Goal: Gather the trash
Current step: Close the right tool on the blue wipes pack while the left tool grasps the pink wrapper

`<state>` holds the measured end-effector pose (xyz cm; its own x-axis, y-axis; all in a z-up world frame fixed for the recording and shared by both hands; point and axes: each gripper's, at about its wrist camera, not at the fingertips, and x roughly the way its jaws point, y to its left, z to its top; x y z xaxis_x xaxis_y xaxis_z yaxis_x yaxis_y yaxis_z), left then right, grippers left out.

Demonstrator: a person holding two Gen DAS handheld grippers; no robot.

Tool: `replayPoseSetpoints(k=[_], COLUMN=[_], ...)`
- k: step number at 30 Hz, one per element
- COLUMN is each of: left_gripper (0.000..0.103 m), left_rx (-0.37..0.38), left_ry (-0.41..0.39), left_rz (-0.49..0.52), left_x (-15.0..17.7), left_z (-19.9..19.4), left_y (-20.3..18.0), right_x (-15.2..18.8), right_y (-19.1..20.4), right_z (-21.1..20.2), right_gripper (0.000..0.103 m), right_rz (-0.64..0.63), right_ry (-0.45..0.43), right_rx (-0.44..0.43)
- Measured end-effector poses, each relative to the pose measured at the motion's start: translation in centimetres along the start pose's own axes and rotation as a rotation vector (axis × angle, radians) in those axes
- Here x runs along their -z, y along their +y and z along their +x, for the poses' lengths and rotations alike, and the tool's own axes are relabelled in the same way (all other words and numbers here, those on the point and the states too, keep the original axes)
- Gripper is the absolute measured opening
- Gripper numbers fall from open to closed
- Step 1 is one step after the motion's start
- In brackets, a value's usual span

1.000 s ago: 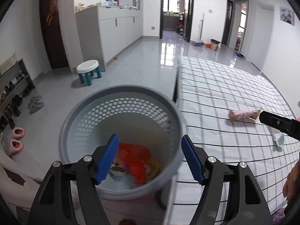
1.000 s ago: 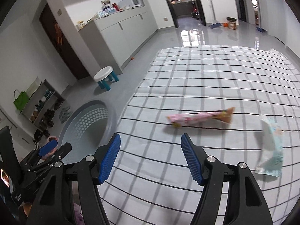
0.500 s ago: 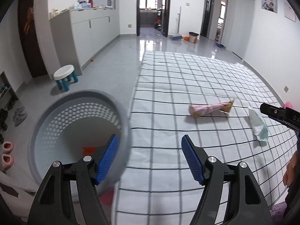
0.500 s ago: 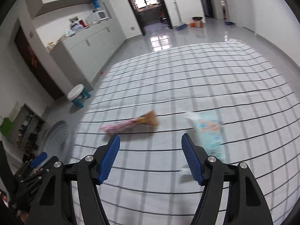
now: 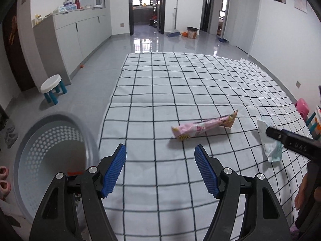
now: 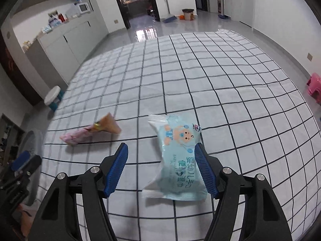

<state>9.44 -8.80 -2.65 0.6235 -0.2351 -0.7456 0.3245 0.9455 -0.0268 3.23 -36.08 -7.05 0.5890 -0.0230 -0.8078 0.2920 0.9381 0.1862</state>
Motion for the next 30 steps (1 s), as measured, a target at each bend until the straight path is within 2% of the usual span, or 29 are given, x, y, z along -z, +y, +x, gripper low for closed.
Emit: replayPoseSetpoints(k=[8, 12, 13, 14, 16, 30], left_gripper=[0.069, 0.073, 0.073, 0.073, 0.073, 0.077], left_rx=[0.02, 0.03, 0.033, 0.039, 0.046, 0.115], left_ry=[0.011, 0.02, 0.024, 0.029, 0.038, 0.08], left_rz=[0.045, 0.077, 0.085, 0.093, 0.103, 0.285], left_x=[-1.8, -2.2, -2.2, -2.3, -2.3, -2.2], left_z=[2.3, 3.4, 3.7, 4.0, 4.5, 7.0], left_y=[-1.4, -2.3, -2.5, -2.7, -3.1, -6.3], right_x=[-0.1, -0.1, -0.1, -0.2, -0.3, -1.0], right_y=[-0.4, -0.8, -0.9, -1.1, -1.6, -3.0], right_z=[2.5, 3.1, 3.2, 3.4, 3.6, 1.6], right_gripper=[0.066, 0.065, 0.058, 0.045, 0.042, 0.041], right_rz=[0.002, 0.014, 0.017, 0.02, 0.023, 0.119], right_ry=[0.066, 0.089, 0.093, 0.102, 0.11, 0.087], right_rx=[0.068, 0.066, 0.063, 0.058, 0.055, -0.093])
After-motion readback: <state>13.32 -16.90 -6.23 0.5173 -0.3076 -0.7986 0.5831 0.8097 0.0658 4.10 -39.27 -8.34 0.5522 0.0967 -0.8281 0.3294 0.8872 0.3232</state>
